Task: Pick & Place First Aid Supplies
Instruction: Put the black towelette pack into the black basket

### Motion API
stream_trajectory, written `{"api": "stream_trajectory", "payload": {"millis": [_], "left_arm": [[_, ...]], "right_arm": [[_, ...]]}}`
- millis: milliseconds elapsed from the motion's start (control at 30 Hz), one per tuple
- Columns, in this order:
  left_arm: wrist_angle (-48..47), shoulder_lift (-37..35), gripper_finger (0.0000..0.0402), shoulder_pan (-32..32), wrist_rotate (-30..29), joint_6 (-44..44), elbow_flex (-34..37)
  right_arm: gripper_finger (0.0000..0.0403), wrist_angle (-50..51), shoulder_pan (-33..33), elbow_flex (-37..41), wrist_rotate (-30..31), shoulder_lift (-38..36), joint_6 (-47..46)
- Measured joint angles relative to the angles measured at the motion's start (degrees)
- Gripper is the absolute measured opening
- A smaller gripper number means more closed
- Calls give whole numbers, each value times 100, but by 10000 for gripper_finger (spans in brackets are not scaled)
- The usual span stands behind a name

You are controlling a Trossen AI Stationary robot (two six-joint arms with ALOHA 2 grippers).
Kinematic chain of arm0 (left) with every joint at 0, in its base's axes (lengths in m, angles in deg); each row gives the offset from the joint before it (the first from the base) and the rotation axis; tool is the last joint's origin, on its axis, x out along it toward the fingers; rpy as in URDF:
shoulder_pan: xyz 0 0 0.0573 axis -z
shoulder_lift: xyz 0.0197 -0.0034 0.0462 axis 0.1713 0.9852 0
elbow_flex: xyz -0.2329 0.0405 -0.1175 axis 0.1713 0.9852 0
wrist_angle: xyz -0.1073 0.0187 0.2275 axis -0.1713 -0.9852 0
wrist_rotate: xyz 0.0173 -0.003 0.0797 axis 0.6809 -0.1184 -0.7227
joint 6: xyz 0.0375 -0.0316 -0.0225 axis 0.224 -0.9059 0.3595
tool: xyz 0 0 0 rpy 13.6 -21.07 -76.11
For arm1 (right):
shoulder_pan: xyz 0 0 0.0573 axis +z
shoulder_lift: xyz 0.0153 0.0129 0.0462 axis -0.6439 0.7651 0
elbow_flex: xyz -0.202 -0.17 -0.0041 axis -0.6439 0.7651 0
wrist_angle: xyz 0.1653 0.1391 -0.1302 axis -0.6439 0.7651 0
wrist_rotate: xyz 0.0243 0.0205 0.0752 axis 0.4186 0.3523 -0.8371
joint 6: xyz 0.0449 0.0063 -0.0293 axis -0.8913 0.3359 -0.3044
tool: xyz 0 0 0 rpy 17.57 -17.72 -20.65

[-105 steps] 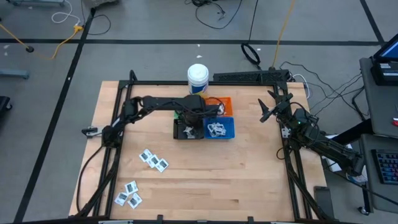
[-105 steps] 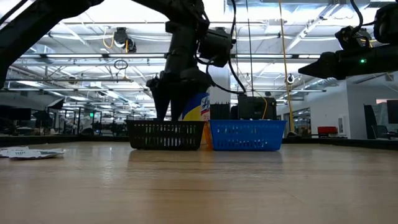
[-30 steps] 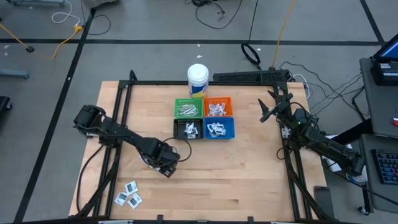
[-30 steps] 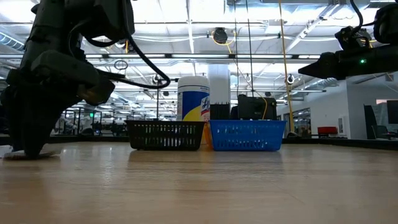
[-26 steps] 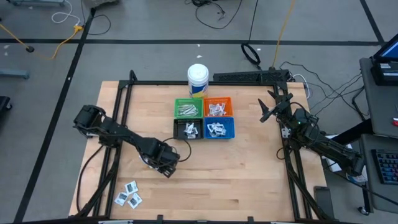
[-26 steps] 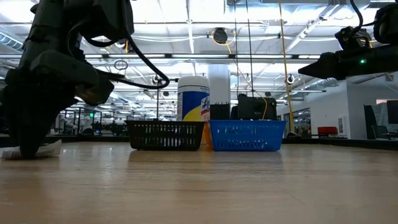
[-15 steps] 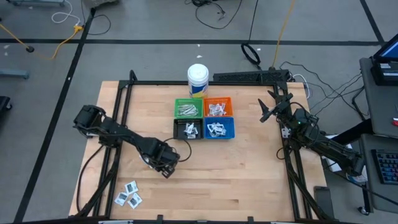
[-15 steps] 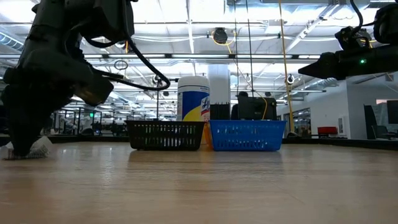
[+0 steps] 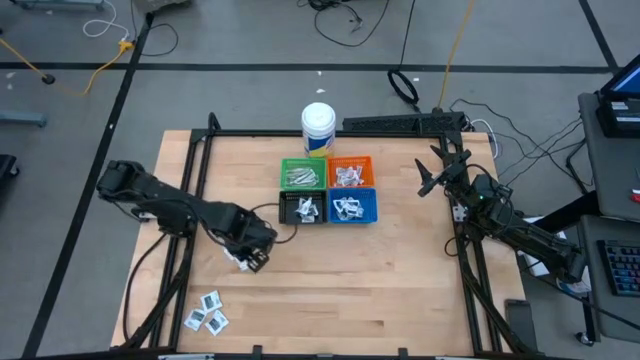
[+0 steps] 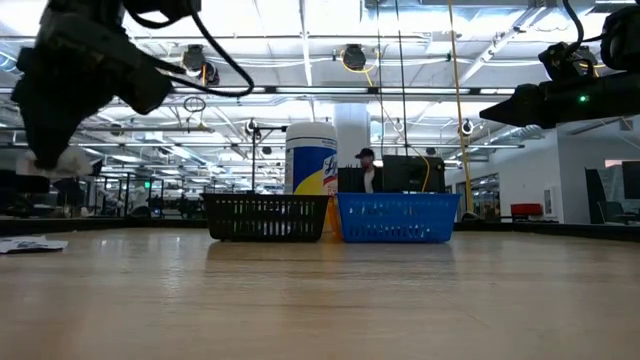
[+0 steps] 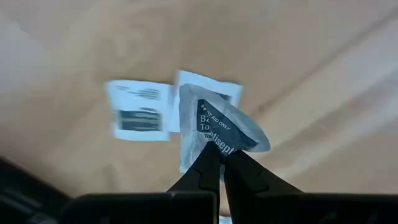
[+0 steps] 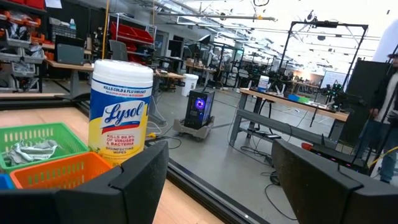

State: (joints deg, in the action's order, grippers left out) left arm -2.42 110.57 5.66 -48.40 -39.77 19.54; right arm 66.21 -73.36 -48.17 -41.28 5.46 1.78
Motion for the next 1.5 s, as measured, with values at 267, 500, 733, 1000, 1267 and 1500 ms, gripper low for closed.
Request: {"api": "stream_trajectory", "payload": {"millis": [267,500,733,1000,1267,1500], "left_arm": [[-866,639,4,-928,-353,1252,-904],[-1215,1821,4,-1704,-400,2600,-2139],[-1827,2871,4,-2235,-647,3498,-3494],[-2112,3615,4,-2524,-739,3962,-4585],[-2033,3892,4,-2548,-779,3933,-4600],[-1886,3953,49,-2544,-894,3537,-4594]], "right_arm": [[279,0,0,1,2,1,0],[279,-2,0,-1,2,1,0],[279,0,0,-1,1,0,0],[279,0,0,-1,1,1,0],[279,0,0,-1,0,1,0],[279,0,0,1,0,1,0]]}}
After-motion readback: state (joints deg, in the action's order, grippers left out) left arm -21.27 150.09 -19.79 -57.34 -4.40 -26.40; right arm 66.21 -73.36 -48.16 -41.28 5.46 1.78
